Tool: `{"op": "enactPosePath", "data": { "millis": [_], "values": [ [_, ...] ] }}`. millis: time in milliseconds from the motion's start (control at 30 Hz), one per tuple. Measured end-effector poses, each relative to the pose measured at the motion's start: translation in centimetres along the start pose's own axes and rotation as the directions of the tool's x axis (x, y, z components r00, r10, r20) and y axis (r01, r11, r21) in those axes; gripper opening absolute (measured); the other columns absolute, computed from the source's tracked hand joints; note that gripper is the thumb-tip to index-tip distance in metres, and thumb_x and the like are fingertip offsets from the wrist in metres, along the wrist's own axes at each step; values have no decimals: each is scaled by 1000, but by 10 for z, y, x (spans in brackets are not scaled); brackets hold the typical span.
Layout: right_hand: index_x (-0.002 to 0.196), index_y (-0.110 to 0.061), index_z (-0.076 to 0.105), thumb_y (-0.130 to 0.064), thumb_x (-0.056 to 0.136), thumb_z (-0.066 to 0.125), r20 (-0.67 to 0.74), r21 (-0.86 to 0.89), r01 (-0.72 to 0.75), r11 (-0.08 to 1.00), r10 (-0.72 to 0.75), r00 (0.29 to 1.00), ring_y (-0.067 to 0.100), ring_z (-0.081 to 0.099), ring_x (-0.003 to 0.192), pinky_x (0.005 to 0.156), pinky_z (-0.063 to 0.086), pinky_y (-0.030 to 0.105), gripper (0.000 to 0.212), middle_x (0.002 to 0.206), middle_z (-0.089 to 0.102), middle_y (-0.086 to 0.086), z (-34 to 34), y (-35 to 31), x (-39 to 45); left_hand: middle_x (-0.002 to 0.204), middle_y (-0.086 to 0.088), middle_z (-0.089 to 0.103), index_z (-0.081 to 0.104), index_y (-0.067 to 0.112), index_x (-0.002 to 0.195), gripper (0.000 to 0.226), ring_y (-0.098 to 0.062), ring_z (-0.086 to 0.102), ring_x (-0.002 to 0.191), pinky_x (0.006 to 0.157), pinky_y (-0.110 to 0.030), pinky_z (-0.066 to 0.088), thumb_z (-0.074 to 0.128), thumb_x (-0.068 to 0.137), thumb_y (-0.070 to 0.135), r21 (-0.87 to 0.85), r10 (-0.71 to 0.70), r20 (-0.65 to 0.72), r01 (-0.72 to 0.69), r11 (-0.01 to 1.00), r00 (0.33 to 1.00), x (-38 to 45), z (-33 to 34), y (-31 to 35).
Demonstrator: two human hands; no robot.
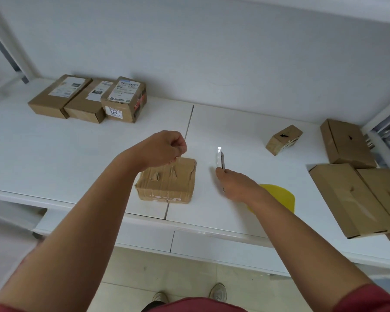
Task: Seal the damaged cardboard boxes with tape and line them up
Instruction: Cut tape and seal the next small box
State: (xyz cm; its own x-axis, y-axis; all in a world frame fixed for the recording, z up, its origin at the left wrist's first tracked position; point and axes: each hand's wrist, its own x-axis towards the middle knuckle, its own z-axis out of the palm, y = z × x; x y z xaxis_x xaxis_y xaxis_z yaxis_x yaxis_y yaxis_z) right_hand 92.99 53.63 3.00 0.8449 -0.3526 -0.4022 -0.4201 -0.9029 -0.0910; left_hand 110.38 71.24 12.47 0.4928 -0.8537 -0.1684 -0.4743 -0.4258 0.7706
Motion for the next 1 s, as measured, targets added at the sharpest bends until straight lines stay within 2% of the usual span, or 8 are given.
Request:
{"op": "enactPosePath", "data": {
  "millis": [167,333,433,533,700,867,933,1000],
  "values": [
    [130,-9,31,-4,93,46,-8,-83,-54,995,54,999,30,49,81,68,39,37,41,100,45,7,4,5,-1,80,6,64,63,20,90,12,8,60,58,54,-11,43,54,98,17,-1,6,15,-6,1000,1000,-4,-2,-6],
    [130,-10,33,-6,93,47,-13,-136,-105,985,104,994,33,57,99,71,40,36,40,114,54,11,-1,10,-3,79,5,63,63,19,89,13,8,59,56,49,-6,42,54,96,12,-16,18,30,-18,1000,999,-5,-2,-7],
    [121,-12,39,-26,100,46,-248,-117,-84,990,53,967,32,59,93,66,39,35,26,104,62,9,-11,8,-1,79,6,63,63,20,88,14,8,60,57,49,-7,42,54,96,12,-24,25,27,-24,999,999,-4,-2,-8],
    [126,-12,39,-42,104,33,-427,-70,-66,995,30,904,33,58,87,63,36,36,38,98,63,9,-14,2,5,79,9,63,62,24,86,13,3,62,61,54,-12,43,56,96,18,-22,29,-19,-29,999,999,-3,-3,-9],
    [138,-4,34,-20,100,41,-210,-270,-102,957,45,977,32,49,115,77,38,37,42,130,49,14,6,-23,19,86,7,63,62,24,86,14,-3,63,66,58,-15,45,56,96,16,-55,24,-83,-29,998,996,-5,-10,-12],
    [138,-5,37,-21,96,51,-105,-316,-117,942,88,991,31,45,122,85,39,37,47,141,40,15,5,-32,26,83,3,62,63,19,89,6,5,60,57,52,-9,45,62,94,18,-78,7,-74,-13,997,997,-13,-21,-21],
    [137,-10,42,-19,96,49,-147,-195,-135,971,107,983,31,46,121,89,41,38,43,136,44,13,-8,-30,23,81,2,62,64,18,88,7,5,58,57,53,-8,45,62,94,16,-88,25,-62,-31,996,998,-16,-25,-24],
    [127,-12,55,-26,97,44,-378,239,-125,963,211,901,28,53,113,87,44,38,35,121,56,9,-26,-35,15,79,2,62,64,18,87,7,4,57,56,54,-9,46,63,93,14,-108,39,-43,-43,993,998,-19,-29,-27]
  ]
}}
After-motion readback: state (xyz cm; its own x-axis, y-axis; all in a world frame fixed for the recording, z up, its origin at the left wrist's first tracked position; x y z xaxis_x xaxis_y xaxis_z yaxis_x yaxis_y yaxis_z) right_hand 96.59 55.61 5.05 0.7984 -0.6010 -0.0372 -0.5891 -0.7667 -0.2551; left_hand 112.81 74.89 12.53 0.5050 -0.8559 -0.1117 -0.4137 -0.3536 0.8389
